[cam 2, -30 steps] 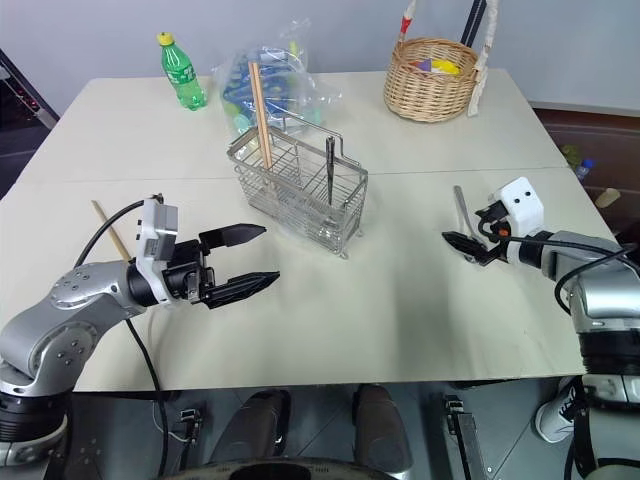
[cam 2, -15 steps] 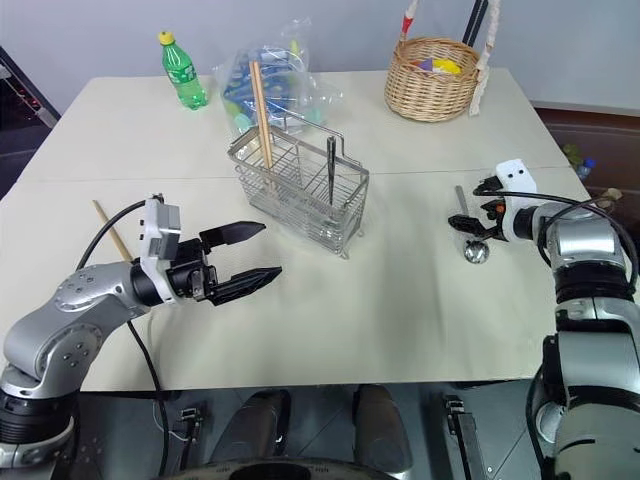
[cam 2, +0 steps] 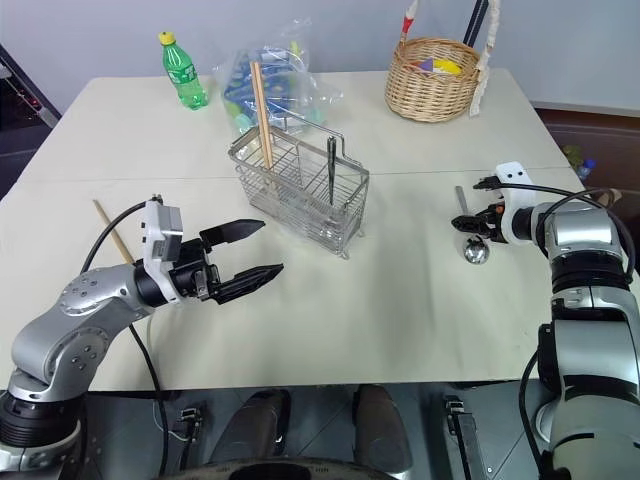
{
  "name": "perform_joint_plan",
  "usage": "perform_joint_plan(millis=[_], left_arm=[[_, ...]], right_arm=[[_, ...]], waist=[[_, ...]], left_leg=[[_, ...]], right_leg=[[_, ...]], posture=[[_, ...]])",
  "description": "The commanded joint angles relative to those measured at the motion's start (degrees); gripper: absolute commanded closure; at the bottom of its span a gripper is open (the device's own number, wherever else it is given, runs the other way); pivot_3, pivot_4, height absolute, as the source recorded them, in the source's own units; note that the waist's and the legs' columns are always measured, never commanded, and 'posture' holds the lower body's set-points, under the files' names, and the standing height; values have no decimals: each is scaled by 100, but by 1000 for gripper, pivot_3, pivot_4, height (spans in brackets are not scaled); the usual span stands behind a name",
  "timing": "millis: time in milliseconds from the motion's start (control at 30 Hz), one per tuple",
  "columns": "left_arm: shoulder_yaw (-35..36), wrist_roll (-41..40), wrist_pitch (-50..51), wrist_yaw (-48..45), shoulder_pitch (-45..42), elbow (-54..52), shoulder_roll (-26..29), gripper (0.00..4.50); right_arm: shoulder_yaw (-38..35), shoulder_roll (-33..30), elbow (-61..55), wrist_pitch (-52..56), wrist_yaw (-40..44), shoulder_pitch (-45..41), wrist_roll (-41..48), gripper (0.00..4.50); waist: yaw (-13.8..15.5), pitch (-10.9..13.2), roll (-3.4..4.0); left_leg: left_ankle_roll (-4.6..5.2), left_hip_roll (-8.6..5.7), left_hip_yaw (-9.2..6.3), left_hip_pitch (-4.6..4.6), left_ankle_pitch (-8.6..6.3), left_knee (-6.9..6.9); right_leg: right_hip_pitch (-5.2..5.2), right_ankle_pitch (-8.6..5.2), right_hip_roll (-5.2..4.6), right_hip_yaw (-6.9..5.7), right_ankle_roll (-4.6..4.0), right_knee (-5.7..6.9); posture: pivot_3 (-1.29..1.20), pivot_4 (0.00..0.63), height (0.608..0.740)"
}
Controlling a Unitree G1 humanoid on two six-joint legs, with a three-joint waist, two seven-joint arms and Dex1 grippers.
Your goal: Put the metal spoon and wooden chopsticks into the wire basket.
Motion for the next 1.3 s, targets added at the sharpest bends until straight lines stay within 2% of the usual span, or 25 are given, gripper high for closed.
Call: perform_joint_plan(millis=[33,100,133,533,700,867,1167,1233,1300], left_arm=[[-15,32,-159,-1,1,-89,-53,0],[-36,57,-178,-2,-5,-74,-78,0],[-47,64,-181,4,-8,-75,-88,0],[-58,123,-268,-32,79,-70,-152,0],[18,171,-329,-105,4,59,-93,0],[322,-47,-253,-206,-124,83,143,0],[1145,-1014,273,-485,-309,62,887,0],[1256,-1089,326,-550,-305,98,1040,0],[1328,-1074,324,-557,-306,166,1125,0]], right_arm=[[26,88,-9,117,8,24,-68,3132],[37,108,44,90,-8,-18,-107,4288],[38,118,92,75,-6,-56,-124,4484],[-17,210,248,-27,-74,-300,-267,4484],[-399,285,-2,-200,-621,-285,-145,4484],[-960,377,-903,28,-1243,-127,119,4484],[-1162,425,-2899,-106,-1962,300,117,4484],[-1218,581,-3491,-9,-2132,329,241,4484],[-1391,1012,-4157,16,-2345,249,575,4484]], waist=[[-15,0,0],[-24,-1,0],[-28,-2,-2],[-110,-3,-4],[-135,-3,-3],[-133,2,5],[-141,4,9],[-148,5,9],[-165,5,10]], left_leg=[[0,0,0,1,0,0],[0,1,0,3,0,-1],[0,1,0,5,0,0],[0,1,0,8,0,6],[0,1,0,7,0,7],[0,1,0,1,0,4],[1,1,-1,-4,0,-2],[1,1,0,-3,0,-2],[1,2,0,-1,0,-3]], right_leg=[[0,0,0,0,0,1],[0,0,1,0,0,3],[1,0,1,0,0,4],[7,3,1,0,-2,6],[7,3,1,0,-2,7],[-2,3,1,0,-1,9],[-12,3,1,1,-1,13],[-12,3,1,1,-1,13],[-12,3,1,1,-1,14]], posture=[[0,150,740],[0,150,740],[0,150,740],[0,150,740],[0,150,740],[0,150,740],[0,150,740],[0,150,740],[0,150,740]])
